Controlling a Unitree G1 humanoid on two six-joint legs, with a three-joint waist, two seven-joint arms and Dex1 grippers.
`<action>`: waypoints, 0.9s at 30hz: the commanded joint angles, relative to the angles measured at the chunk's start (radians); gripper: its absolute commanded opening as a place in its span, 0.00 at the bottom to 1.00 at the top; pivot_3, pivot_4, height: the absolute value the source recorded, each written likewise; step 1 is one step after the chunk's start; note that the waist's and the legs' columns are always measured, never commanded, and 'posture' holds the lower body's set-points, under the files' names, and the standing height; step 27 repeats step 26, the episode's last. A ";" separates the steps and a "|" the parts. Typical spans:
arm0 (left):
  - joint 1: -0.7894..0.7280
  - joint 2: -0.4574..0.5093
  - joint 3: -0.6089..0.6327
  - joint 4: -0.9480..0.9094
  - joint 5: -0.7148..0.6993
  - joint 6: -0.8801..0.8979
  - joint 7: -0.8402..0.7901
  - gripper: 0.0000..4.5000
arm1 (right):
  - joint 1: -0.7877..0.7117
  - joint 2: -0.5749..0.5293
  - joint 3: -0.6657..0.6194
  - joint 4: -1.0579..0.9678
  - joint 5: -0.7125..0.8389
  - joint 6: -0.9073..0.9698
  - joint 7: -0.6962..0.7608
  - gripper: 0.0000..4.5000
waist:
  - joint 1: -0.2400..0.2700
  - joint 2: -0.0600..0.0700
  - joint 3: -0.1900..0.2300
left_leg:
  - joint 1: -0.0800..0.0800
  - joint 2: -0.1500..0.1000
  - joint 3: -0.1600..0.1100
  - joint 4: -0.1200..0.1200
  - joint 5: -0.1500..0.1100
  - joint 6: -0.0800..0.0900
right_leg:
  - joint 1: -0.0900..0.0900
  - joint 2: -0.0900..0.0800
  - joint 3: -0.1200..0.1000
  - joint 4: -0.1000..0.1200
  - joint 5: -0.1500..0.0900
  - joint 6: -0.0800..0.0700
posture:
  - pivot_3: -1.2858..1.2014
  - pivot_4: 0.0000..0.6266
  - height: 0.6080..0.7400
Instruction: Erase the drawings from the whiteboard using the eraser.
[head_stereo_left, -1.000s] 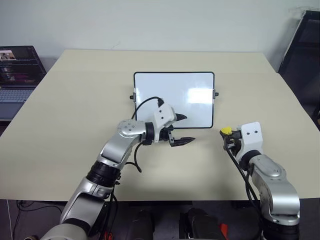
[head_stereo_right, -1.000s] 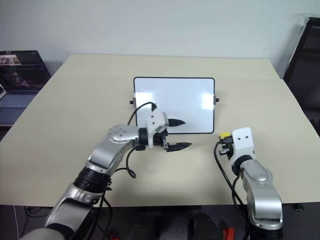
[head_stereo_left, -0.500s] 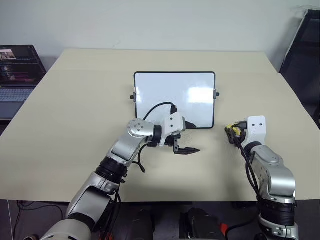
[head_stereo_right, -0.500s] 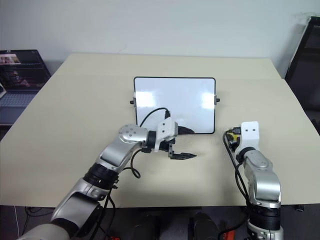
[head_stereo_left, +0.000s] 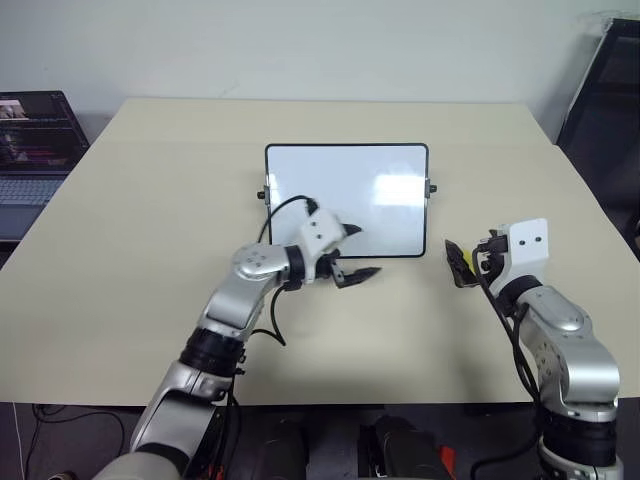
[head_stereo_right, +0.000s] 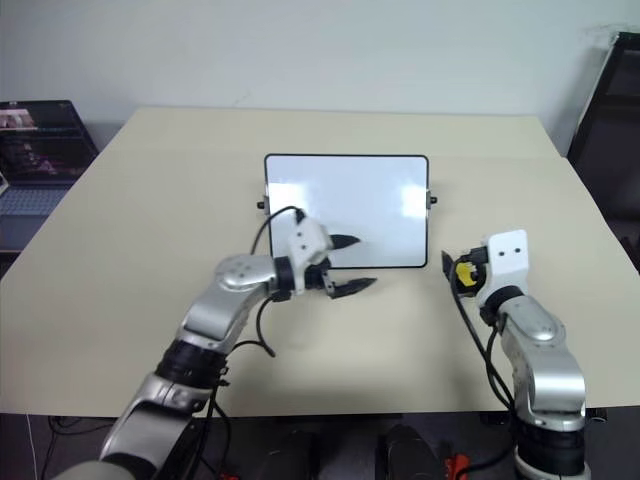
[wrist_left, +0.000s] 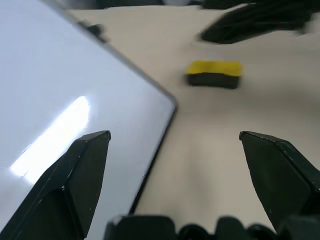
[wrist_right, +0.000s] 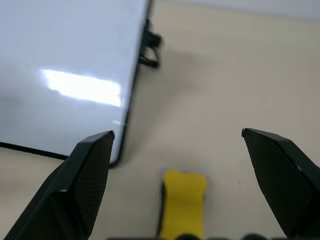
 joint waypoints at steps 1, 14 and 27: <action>0.095 -0.019 0.073 -0.179 -0.036 0.072 0.116 1.00 | 0.081 0.027 0.046 -0.070 -0.050 -0.184 -0.047 1.00 | 0.002 0.000 0.000 | 0.000 0.000 0.000 0.000 0.000 0.000 | 0.000 -0.001 0.000 0.000 0.000 0.000 | 0.52 0.24 1.00; 0.604 -0.182 0.282 -0.498 0.099 0.012 0.634 1.00 | 0.382 0.079 0.008 0.084 0.022 -0.627 0.006 1.00 | 0.015 -0.001 0.000 | 0.017 -0.002 0.000 0.000 0.000 0.000 | 0.016 -0.004 0.002 -0.002 -0.004 0.005 | 0.52 0.24 1.00; 0.625 -0.200 0.267 -0.438 0.108 0.004 0.699 1.00 | 0.374 0.038 0.016 0.053 0.021 -0.590 0.002 1.00 | 0.015 -0.001 -0.001 | 0.016 -0.002 0.001 -0.001 0.000 0.000 | 0.015 -0.003 0.003 -0.002 -0.004 0.005 | 0.52 0.24 1.00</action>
